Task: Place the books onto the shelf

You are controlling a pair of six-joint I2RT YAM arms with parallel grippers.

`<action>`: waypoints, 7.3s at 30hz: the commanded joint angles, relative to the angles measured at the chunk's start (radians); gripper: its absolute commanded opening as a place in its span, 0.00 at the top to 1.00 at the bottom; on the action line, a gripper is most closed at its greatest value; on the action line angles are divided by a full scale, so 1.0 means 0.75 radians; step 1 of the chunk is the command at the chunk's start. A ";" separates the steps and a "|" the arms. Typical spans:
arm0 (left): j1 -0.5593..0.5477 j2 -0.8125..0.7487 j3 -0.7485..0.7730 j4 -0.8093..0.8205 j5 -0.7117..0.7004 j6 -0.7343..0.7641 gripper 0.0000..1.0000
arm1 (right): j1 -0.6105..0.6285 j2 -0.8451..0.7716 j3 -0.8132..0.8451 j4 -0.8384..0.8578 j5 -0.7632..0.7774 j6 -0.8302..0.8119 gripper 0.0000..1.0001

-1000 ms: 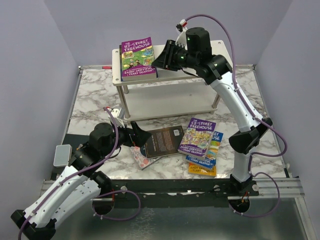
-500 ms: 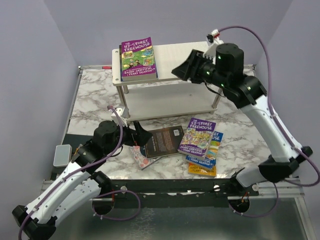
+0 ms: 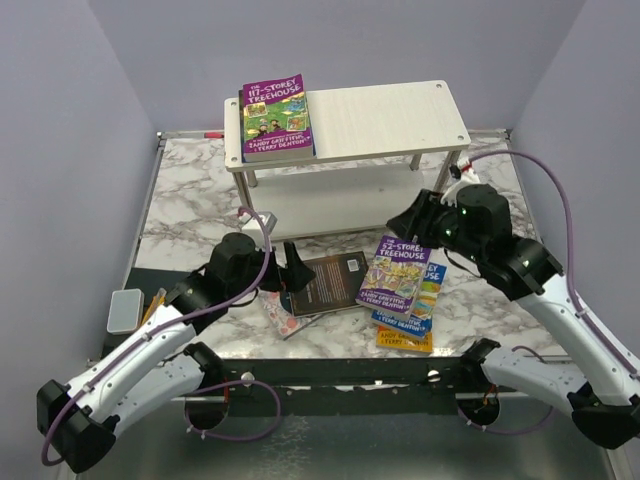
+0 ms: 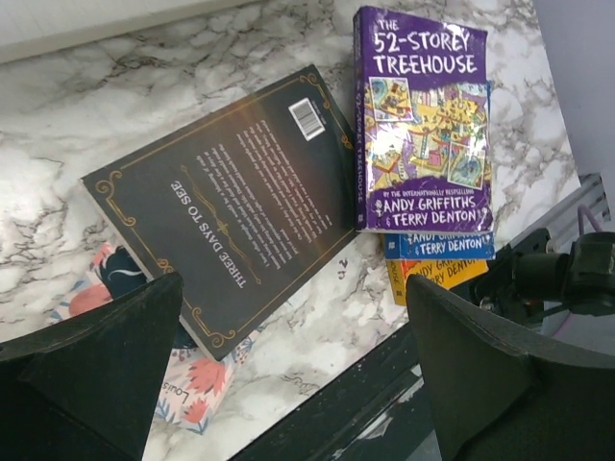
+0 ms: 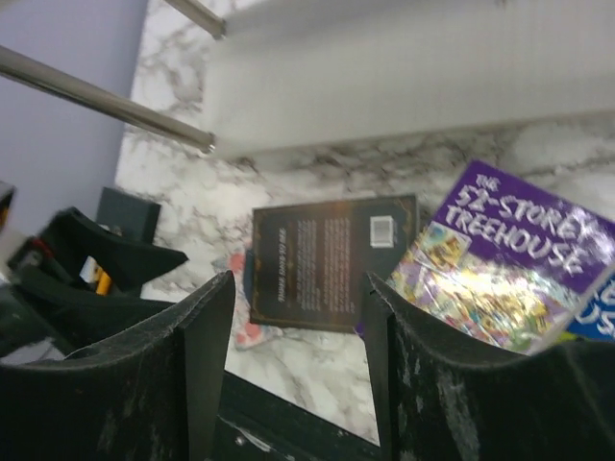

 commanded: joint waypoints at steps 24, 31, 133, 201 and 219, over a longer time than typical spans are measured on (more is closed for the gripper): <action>-0.457 0.747 0.069 0.599 -0.258 -0.192 0.01 | 0.006 -0.502 -0.904 -0.142 0.239 0.496 0.20; -0.452 0.875 0.078 0.696 -0.244 -0.176 0.01 | 0.006 -0.469 -1.041 0.027 0.190 0.553 0.19; -0.458 0.042 -0.375 1.263 0.161 -0.809 0.09 | 0.006 -0.869 -0.890 0.799 -0.678 0.544 0.99; -0.457 0.105 -0.101 1.160 0.137 -0.679 1.00 | 0.006 -0.961 -1.067 1.010 -0.784 0.700 0.35; -0.458 0.072 -0.015 0.895 -0.010 -0.492 1.00 | 0.006 -0.947 -1.010 0.861 -0.744 0.698 0.63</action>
